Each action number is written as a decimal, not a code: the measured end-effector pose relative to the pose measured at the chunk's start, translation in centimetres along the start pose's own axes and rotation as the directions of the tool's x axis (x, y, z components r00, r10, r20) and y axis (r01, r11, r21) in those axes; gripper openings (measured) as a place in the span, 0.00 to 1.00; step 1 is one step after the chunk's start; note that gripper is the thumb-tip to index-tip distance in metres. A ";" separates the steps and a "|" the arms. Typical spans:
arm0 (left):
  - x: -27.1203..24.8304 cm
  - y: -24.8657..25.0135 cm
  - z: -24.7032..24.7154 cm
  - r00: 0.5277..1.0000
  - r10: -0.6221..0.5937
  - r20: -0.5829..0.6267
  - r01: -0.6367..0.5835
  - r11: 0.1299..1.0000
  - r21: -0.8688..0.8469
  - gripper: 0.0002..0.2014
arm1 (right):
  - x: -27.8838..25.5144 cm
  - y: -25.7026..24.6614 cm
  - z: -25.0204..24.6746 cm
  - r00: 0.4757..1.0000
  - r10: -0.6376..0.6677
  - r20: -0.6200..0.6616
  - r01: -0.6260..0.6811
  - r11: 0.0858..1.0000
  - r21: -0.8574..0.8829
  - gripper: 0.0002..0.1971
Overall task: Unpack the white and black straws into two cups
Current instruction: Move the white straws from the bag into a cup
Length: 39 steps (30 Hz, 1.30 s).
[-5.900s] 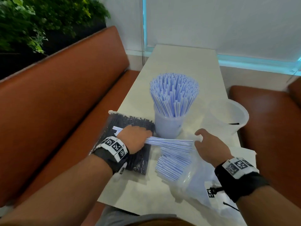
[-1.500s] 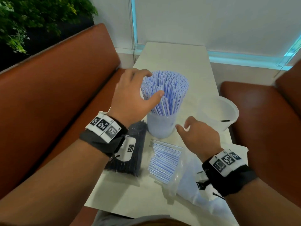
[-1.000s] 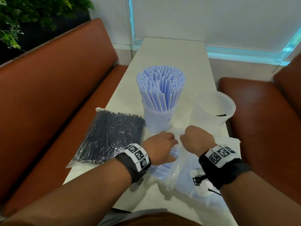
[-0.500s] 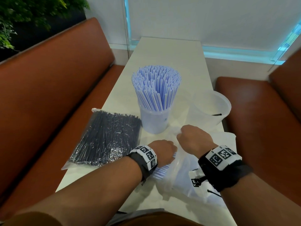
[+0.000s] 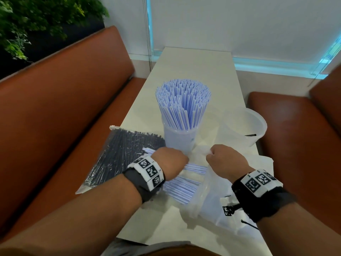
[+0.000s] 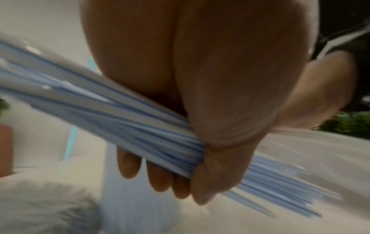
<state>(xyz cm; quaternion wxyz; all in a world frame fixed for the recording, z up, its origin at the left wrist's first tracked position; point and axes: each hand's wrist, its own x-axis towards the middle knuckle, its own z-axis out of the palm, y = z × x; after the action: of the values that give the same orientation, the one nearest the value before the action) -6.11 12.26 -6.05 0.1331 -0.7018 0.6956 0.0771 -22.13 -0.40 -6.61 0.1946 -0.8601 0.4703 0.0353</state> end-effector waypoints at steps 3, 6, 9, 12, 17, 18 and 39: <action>-2.1 -3.6 0.6 0.994 -0.105 0.015 0.106 0.993 -0.061 0.14 | 0.0 0.2 0.6 0.999 0.020 -0.031 -0.019 0.999 0.026 0.11; -4.0 -6.3 1.7 0.977 -0.195 0.083 0.205 0.969 -0.136 0.11 | 0.0 0.5 1.0 0.999 0.032 -0.009 -0.032 0.998 0.062 0.14; -5.2 -7.8 2.8 0.973 -0.232 0.022 0.231 0.952 -0.201 0.05 | 0.0 0.5 1.0 0.999 0.045 -0.002 -0.044 0.994 0.104 0.22; -5.6 -8.0 3.4 0.975 -0.211 -0.075 0.187 0.952 -0.244 0.05 | -0.5 -0.6 -0.1 0.979 0.034 -0.201 0.028 0.955 0.297 0.29; -5.3 -7.2 3.5 0.953 -0.201 -0.226 0.127 0.945 -0.302 0.04 | -1.4 -2.5 -1.6 0.934 -0.003 -0.357 0.294 0.573 0.765 0.25; -5.2 -7.1 3.3 0.950 -0.199 -0.240 0.119 0.943 -0.311 0.04 | -1.5 -2.6 -1.6 0.942 -0.013 -0.336 0.289 0.542 0.789 0.27; -2.6 -0.5 -0.4 0.871 -0.140 -0.471 -0.012 0.952 -0.307 0.10 | -2.8 -5.1 -0.8 0.960 -0.134 -0.246 0.280 0.451 0.847 0.18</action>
<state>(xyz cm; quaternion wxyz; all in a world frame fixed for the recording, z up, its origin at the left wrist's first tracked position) -5.71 14.58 -4.84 -0.1520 -0.7333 0.6627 -0.0020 -19.62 4.03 -3.67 0.5739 -0.6908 0.3262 -0.2949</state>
